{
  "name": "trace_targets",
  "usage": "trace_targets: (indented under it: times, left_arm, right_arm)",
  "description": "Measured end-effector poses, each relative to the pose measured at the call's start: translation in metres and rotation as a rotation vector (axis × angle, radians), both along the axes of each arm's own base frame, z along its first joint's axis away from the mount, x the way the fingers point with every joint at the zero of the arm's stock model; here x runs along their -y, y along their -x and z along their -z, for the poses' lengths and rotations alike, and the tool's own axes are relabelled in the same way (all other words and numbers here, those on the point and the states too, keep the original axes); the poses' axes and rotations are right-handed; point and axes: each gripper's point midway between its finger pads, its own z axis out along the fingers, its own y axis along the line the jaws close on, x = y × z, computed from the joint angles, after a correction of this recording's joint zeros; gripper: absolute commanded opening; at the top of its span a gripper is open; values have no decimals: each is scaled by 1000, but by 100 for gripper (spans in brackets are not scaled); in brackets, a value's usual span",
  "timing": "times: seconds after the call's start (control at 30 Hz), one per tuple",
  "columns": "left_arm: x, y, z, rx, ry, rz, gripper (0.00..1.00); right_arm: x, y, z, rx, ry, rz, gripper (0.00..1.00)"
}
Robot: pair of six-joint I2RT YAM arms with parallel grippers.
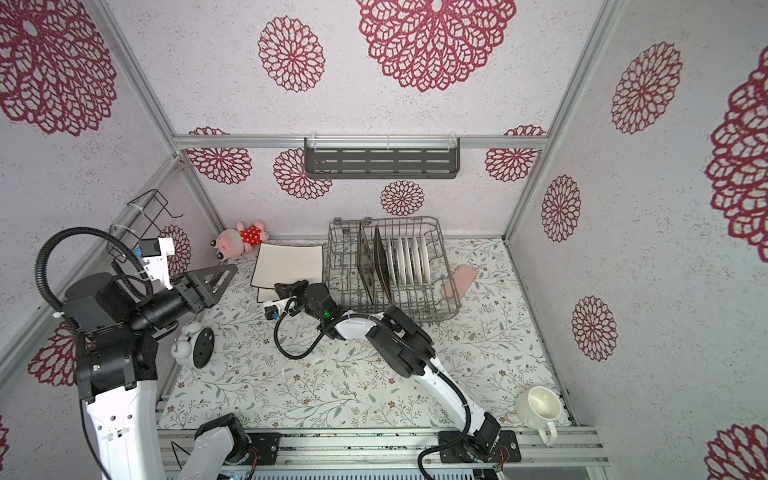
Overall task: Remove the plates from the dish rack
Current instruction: 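Carry the held plate over the table toward the left gripper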
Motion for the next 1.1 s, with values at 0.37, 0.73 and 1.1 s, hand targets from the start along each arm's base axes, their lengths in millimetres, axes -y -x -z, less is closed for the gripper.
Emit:
trace_targets:
  times: [0.37,0.73,1.1]
  left_arm:
    - [19,4,0,-13,-82,59,80]
    - [30,20,6,-8,-143,77,81]
    - [33,31,4,18,-173,73,82]
  right_arm:
    - [-8,-5,25,0,86,-62,0]
    - [-10,-13,29,10,111,-63,0]
    - [-18,-5,33,-1,131,-77,0]
